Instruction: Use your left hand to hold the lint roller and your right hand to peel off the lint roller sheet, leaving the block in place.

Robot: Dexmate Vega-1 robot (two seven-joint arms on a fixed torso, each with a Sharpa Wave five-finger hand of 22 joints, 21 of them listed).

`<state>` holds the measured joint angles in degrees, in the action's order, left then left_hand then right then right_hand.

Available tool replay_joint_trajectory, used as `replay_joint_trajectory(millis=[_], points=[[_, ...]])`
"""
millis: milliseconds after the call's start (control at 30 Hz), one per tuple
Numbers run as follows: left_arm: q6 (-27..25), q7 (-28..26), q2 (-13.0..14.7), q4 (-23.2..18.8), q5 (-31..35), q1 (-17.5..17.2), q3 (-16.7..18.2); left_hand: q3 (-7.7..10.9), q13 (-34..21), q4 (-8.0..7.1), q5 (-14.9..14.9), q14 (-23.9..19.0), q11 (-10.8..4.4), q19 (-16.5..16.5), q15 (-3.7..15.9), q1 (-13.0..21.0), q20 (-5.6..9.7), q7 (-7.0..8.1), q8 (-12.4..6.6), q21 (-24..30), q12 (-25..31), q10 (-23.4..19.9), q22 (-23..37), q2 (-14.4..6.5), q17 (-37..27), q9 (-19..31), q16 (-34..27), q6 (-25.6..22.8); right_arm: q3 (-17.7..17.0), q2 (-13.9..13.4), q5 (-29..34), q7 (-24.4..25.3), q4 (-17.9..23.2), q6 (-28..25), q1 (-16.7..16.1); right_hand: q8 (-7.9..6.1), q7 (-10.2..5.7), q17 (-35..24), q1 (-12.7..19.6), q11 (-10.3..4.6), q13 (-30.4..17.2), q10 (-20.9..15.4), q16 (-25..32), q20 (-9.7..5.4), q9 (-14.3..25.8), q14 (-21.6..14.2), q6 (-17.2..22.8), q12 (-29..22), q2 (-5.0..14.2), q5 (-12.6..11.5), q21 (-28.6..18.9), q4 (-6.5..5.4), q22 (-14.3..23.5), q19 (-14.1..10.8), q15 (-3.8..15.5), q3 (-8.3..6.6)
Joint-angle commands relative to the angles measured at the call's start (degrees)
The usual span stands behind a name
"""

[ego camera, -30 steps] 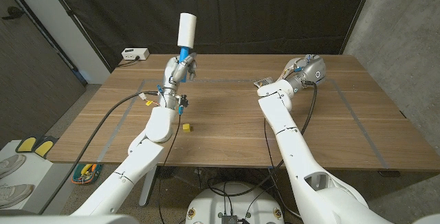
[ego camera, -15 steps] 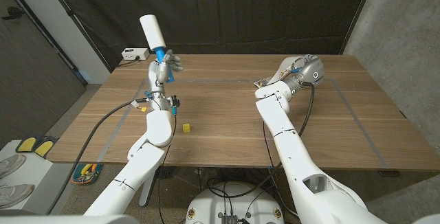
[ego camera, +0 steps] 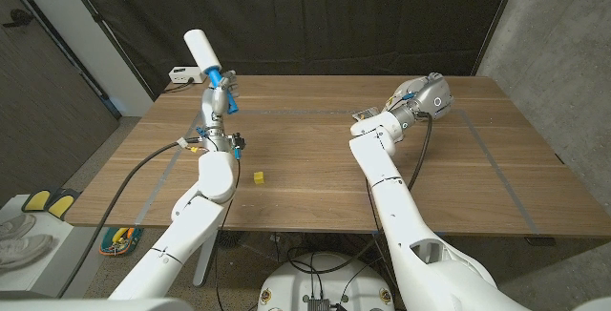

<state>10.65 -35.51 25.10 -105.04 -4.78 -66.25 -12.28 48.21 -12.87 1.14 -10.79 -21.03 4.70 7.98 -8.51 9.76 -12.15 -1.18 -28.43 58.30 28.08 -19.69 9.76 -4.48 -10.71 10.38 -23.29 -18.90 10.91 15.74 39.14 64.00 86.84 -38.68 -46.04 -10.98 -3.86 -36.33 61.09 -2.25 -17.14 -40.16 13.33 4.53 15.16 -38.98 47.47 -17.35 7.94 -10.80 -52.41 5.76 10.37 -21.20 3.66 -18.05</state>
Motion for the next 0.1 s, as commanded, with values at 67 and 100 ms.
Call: replay_joint_trajectory(millis=[67, 100], points=[[-2.5, 4.9, 2.6, 3.0, -7.9, 2.0, 0.5, -0.73, 0.6, 0.16, 0.1, 0.8, 0.82, -1.7, -0.57, -0.2, -0.21, 0.05, 1.89, -1.2, -1.5, 1.7, 0.3, 0.1, -0.3, 0.0, 0.5, 2.3, -6.3, 10.0, 15.3, 0.0, -7.7, 7.1, 1.6, 0.84, -0.44, 0.3, -1.1, -0.31, 0.5, 2.8, -0.3, 0.17, -0.5, 1.2, -3.7, 1.9, -0.02, 0.2, 0.1, 0.43, -0.1, 0.5, 1.59, -0.50], [-2.2, 4.8, 2.5, 3.2, -8.4, 2.0, 0.6, -0.84, 0.6, 0.11, 0.1, 0.8, 1.16, -1.8, -0.77, -0.3, -0.20, -0.10, 2.24, -1.4, -1.8, 2.2, 0.3, 0.1, -0.3, 0.0, 0.5, 2.7, -6.6, 10.2, 15.9, 0.0, -8.9, 8.3, 2.1, 0.98, -0.45, 0.4, -1.1, -0.21, 0.5, 2.9, -0.3, 0.18, -0.5, 1.2, -4.4, 2.1, -0.11, 0.2, 0.1, 0.49, -0.1, 0.5, 1.63, -0.49]])
